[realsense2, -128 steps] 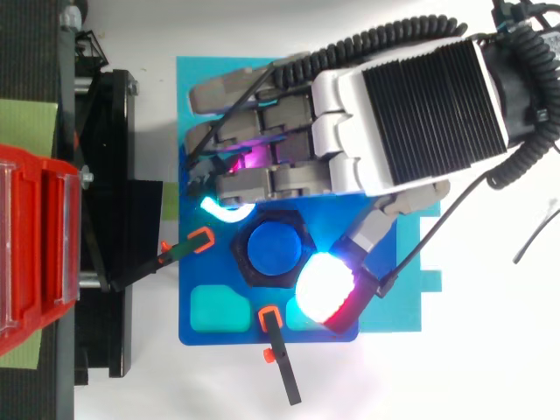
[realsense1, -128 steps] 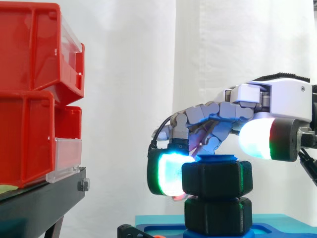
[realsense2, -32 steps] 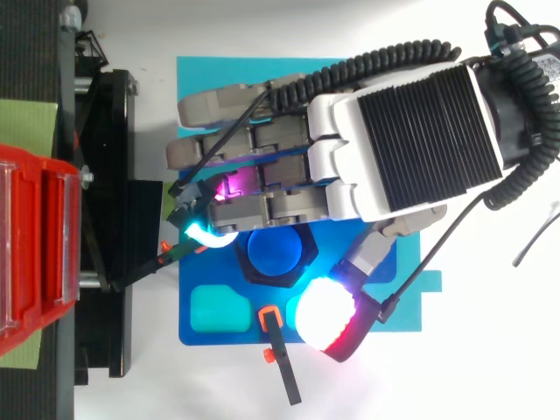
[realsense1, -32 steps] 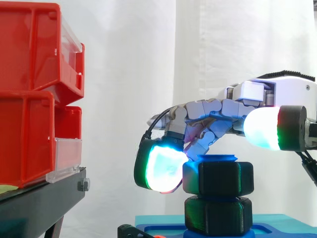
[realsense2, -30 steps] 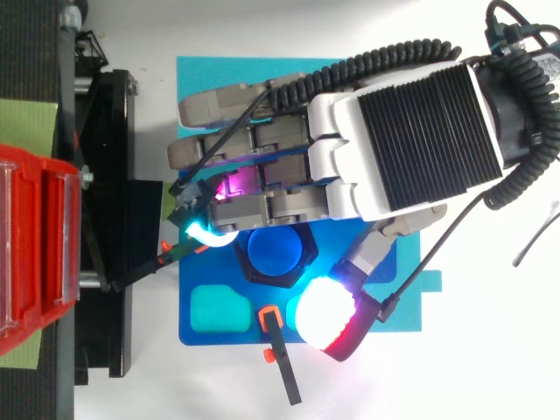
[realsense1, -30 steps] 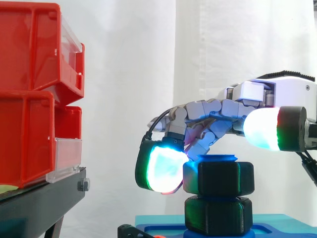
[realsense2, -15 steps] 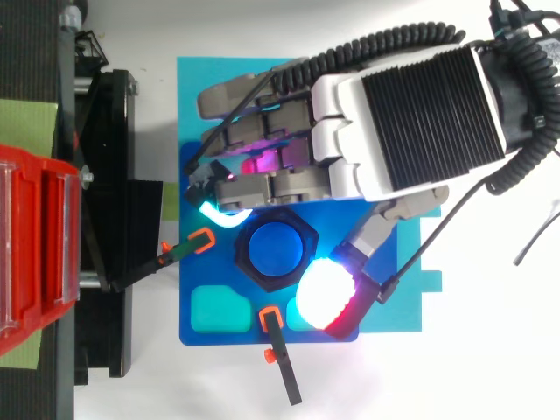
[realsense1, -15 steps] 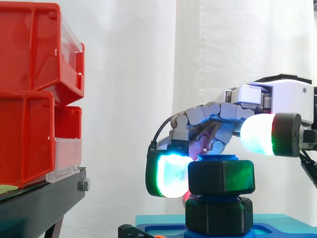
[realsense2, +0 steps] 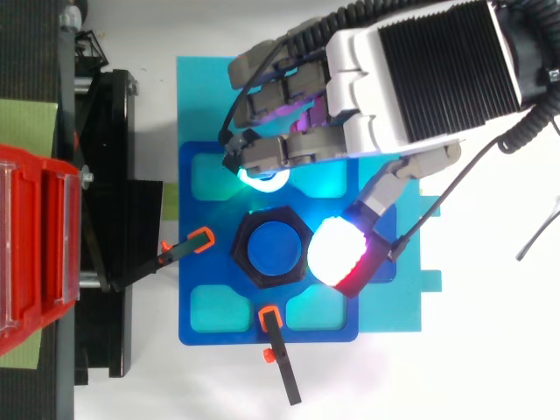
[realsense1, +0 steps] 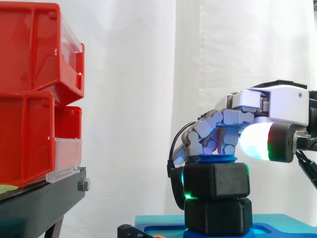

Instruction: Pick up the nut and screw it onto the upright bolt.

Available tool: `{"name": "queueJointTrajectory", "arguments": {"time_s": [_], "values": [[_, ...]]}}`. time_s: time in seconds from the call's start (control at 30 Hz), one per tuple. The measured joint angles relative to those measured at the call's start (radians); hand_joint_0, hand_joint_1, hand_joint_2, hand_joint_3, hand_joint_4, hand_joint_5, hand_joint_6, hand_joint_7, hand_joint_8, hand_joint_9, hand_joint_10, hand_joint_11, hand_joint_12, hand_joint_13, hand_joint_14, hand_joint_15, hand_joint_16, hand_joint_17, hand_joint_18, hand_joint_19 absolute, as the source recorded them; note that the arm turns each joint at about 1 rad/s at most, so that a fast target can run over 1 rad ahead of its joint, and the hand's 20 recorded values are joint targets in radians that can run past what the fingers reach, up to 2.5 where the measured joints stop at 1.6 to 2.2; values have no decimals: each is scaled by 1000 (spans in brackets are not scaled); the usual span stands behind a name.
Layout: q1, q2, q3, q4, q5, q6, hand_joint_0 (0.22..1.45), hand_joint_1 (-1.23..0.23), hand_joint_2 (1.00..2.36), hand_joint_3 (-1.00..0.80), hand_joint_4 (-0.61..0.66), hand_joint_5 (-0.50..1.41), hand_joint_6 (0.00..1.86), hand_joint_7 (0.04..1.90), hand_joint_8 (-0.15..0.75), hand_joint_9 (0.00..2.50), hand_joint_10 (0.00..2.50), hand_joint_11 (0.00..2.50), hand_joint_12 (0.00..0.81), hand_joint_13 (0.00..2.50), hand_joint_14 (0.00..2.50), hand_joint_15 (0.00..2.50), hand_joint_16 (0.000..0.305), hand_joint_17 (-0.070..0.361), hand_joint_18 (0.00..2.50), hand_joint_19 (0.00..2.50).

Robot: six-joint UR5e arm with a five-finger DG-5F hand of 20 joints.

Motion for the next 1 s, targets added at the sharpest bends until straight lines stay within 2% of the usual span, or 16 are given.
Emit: {"name": "queueJointTrajectory", "arguments": {"time_s": [0.07,0.2,0.37,0.53,0.7,0.93,1.0], "values": [[-5,0,0,3,-5,1,464,-122,1000,-500,151,66,507,1350,200,1362,0,0,149,762,0,0,13,30,424,20],[-14,0,0,18,-17,2,458,-110,1000,-500,233,15,504,1165,198,1277,1,0,175,679,0,0,19,42,325,0],[-16,0,3,51,-32,10,452,-102,1000,-500,260,-34,504,958,181,1129,0,0,205,592,0,0,23,51,239,0],[-9,0,4,81,-39,15,448,-94,1000,-500,219,-68,503,758,168,1013,0,0,212,503,0,0,26,58,168,0],[2,-1,5,98,-37,15,444,-78,1000,-500,202,-86,502,662,143,877,0,0,220,400,0,0,27,62,55,0],[27,-2,-2,99,-20,15,438,-62,1000,-500,190,-97,501,644,148,725,0,0,242,313,0,0,30,67,0,0],[35,-2,-4,95,-10,14,438,-60,1000,-500,200,-88,502,693,161,722,0,0,245,307,0,0,30,67,0,0]]}}
